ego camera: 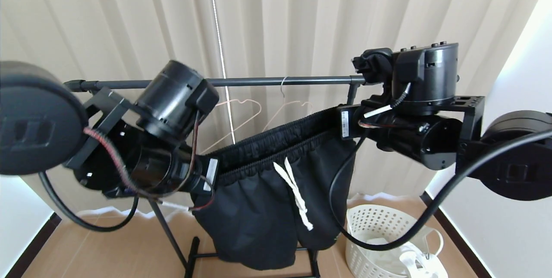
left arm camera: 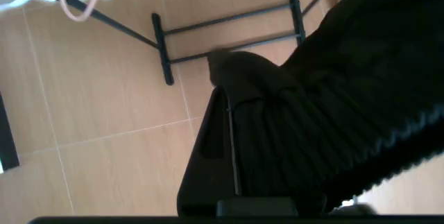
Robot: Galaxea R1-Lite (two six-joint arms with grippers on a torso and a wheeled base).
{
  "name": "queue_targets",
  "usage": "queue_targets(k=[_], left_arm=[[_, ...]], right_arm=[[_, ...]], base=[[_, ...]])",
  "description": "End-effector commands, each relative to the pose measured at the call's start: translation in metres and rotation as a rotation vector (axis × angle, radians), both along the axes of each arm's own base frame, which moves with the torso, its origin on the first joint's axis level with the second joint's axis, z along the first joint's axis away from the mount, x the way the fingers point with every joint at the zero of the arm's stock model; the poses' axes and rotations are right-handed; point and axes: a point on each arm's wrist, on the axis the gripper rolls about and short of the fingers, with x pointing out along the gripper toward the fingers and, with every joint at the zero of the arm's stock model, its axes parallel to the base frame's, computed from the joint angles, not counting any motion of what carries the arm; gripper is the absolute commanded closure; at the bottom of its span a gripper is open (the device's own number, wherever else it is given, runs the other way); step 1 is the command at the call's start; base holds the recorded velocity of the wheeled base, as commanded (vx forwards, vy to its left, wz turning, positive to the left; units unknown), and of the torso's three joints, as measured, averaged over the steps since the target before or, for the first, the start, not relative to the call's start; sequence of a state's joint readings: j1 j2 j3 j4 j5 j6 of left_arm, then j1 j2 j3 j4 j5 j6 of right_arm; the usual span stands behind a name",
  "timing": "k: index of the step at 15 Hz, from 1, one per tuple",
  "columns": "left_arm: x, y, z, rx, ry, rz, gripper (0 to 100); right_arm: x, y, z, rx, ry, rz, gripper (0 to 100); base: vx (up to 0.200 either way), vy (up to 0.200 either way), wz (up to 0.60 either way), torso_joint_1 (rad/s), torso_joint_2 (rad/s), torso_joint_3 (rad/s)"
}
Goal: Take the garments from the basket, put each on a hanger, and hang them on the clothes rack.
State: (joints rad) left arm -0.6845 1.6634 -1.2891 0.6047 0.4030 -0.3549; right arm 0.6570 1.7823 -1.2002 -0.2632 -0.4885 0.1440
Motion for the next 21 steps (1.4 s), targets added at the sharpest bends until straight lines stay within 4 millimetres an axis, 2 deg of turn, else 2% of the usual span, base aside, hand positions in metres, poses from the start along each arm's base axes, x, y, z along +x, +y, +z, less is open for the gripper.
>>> queue_targets(k=[1, 4, 6, 8, 12, 14, 15, 16, 18, 21], left_arm=[[-0.055, -0.012, -0.029, 0.009, 0.008, -0.186, 100], [-0.068, -0.056, -0.058, -0.018, 0.03, -0.273, 100], [-0.067, -0.079, -0.067, -0.074, -0.002, -0.298, 100], [-0.063, -0.094, -0.071, -0.123, -0.043, -0.314, 100], [-0.056, -0.104, -0.063, -0.193, -0.071, -0.273, 100], [-0.055, -0.1, -0.064, -0.185, -0.065, -0.256, 100], [-0.052, -0.092, -0.062, -0.192, -0.066, -0.225, 100], [-0.044, -0.074, -0.059, -0.186, -0.081, -0.164, 100], [-0.016, -0.046, -0.051, -0.186, -0.117, -0.049, 100], [0.021, -0.02, -0.031, -0.201, -0.193, 0.068, 100]], right_arm=[[0.042, 0.031, 0.004, 0.017, -0.058, -0.014, 100], [0.069, 0.052, 0.024, 0.121, -0.189, -0.013, 100], [0.076, 0.062, 0.027, 0.142, -0.211, -0.006, 100], [0.073, 0.068, 0.027, 0.148, -0.214, 0.01, 100], [0.068, 0.07, 0.029, 0.192, -0.206, 0.009, 100], [0.065, 0.064, 0.032, 0.207, -0.207, -0.03, 100], [0.063, 0.054, 0.033, 0.197, -0.202, -0.055, 100], [0.055, 0.038, 0.038, 0.188, -0.196, -0.073, 100], [0.043, 0.015, 0.044, 0.176, -0.189, -0.103, 100], [0.023, -0.009, 0.045, 0.153, -0.175, -0.151, 100]], base=[[0.0, 0.0, 0.0, 0.0, 0.0, 0.0], [0.0, 0.0, 0.0, 0.0, 0.0, 0.0], [0.0, 0.0, 0.0, 0.0, 0.0, 0.0], [0.0, 0.0, 0.0, 0.0, 0.0, 0.0], [0.0, 0.0, 0.0, 0.0, 0.0, 0.0], [0.0, 0.0, 0.0, 0.0, 0.0, 0.0], [0.0, 0.0, 0.0, 0.0, 0.0, 0.0], [0.0, 0.0, 0.0, 0.0, 0.0, 0.0], [0.0, 0.0, 0.0, 0.0, 0.0, 0.0], [0.0, 0.0, 0.0, 0.0, 0.0, 0.0]])
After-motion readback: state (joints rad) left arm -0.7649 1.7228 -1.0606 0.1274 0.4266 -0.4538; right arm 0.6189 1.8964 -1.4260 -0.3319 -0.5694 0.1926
